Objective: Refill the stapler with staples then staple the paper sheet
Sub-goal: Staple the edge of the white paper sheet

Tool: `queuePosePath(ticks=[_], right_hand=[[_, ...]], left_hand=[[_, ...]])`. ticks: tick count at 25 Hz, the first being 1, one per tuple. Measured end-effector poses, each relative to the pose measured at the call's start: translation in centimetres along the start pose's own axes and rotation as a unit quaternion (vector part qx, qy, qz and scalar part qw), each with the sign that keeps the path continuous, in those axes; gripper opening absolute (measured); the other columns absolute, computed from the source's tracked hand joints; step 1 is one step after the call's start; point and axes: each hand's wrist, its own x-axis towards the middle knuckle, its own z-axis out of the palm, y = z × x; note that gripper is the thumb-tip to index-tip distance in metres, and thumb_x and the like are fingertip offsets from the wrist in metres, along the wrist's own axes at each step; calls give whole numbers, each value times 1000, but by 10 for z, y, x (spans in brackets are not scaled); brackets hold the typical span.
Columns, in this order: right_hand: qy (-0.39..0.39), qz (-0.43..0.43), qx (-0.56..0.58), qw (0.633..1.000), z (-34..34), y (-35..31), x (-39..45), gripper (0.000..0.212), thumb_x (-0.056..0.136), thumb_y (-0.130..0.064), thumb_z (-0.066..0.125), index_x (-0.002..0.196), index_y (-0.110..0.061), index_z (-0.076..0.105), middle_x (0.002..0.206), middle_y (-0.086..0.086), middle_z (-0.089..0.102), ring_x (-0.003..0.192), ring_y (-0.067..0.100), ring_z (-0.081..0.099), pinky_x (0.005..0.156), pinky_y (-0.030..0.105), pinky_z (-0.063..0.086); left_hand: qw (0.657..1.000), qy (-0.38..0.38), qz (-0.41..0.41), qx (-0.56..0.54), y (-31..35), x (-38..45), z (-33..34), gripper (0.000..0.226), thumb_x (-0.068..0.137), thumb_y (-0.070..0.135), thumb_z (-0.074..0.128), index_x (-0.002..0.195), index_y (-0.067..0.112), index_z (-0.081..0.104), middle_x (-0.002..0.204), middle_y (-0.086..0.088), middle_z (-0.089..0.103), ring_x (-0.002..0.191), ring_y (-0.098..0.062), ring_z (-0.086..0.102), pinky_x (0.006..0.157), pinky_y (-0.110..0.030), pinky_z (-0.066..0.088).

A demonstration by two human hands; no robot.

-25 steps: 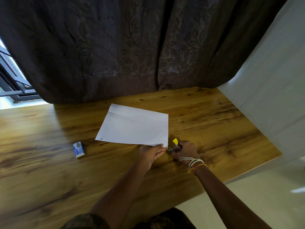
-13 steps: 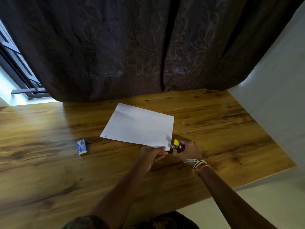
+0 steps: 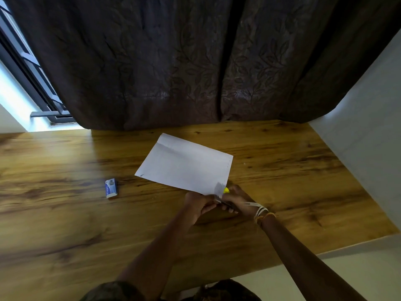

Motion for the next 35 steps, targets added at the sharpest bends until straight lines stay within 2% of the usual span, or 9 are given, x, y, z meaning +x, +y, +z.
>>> queuePosePath(ticks=[2, 4, 8, 16, 21, 27, 35], right_hand=[[-57, 22, 26, 998, -5, -5, 2, 47, 85, -59, 52, 87, -14, 68, 72, 11, 64, 55, 19, 54, 49, 26, 39], [-82, 39, 26, 996, -9, -4, 3, 54, 86, -63, 44, 90, -14, 67, 73, 7, 64, 58, 16, 55, 51, 25, 41], [-106, 88, 65, 988, -17, -3, 5, 60, 72, -69, 53, 91, -13, 65, 73, 3, 63, 59, 13, 55, 56, 24, 43], [-141, 130, 118, 974, -27, -4, 9, 59, 67, -59, 64, 100, -11, 62, 77, 2, 65, 64, 13, 58, 59, 23, 44], [-152, 132, 128, 971, -29, -3, 12, 56, 68, -57, 66, 100, -11, 62, 78, 2, 66, 63, 13, 60, 55, 22, 45], [-158, 136, 128, 970, -29, 0, 14, 54, 69, -54, 67, 102, -11, 60, 75, 1, 66, 60, 12, 59, 51, 21, 43], [-146, 132, 131, 972, -25, 1, 16, 48, 70, -51, 67, 98, -12, 61, 75, 1, 67, 59, 11, 61, 47, 19, 43]], left_hand=[[1000, -11, 6, 2, 1, -2, -1, 48, 76, -10, 72, 120, 7, 59, 109, -16, 70, 89, -26, 72, 69, -32, 61], [1000, -27, 9, 13, 2, -3, -3, 46, 77, -10, 72, 117, 9, 60, 107, -14, 71, 91, -25, 72, 70, -32, 61], [998, -49, -6, 28, 2, -4, -4, 41, 80, -8, 69, 117, 8, 57, 104, -19, 72, 90, -27, 73, 71, -34, 62], [998, -48, -10, 40, 1, -5, -3, 31, 81, -3, 71, 109, 6, 59, 94, -17, 74, 78, -23, 75, 62, -32, 61], [998, -37, -14, 39, 2, -6, -1, 35, 80, 0, 74, 112, 0, 61, 90, -17, 74, 73, -21, 74, 60, -30, 61], [998, -45, -4, 31, 1, -7, -3, 34, 81, 0, 73, 113, -1, 61, 102, -22, 72, 75, -21, 74, 63, -29, 61], [998, -58, -3, 36, 0, -6, -5, 32, 80, 2, 74, 109, 1, 62, 90, -18, 75, 77, -22, 75, 62, -29, 60]])
